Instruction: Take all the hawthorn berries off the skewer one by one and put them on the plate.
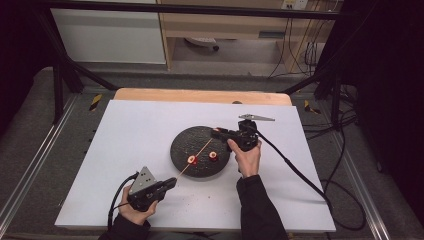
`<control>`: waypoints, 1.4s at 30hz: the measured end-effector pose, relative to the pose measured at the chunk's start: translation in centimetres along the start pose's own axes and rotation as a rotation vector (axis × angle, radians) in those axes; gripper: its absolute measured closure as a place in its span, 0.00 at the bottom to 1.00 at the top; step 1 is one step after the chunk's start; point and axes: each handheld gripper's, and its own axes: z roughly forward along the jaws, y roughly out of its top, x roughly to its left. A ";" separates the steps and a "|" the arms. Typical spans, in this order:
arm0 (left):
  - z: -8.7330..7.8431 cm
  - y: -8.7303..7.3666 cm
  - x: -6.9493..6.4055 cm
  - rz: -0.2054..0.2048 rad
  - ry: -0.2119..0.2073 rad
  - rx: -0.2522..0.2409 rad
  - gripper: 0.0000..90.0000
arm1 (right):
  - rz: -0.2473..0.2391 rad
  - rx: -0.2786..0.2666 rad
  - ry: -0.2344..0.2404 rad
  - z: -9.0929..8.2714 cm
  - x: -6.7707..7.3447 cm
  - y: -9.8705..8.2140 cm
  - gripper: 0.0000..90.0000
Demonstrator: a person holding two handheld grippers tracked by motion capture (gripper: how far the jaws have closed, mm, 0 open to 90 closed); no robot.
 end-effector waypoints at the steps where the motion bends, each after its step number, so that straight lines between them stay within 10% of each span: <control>1: 0.0 0.0 0.0 -0.001 0.000 0.000 0.98 | -0.001 -0.002 -0.004 -0.1 -0.1 0.1 0.70; 20: -0.3 0.0 0.8 -0.024 0.016 -0.004 0.98 | -0.007 -0.039 -0.099 -1.9 -2.2 1.6 0.70; 42: -0.4 -0.1 1.3 -0.032 0.026 0.004 0.98 | 0.017 0.097 -0.098 4.2 -3.5 -3.3 0.70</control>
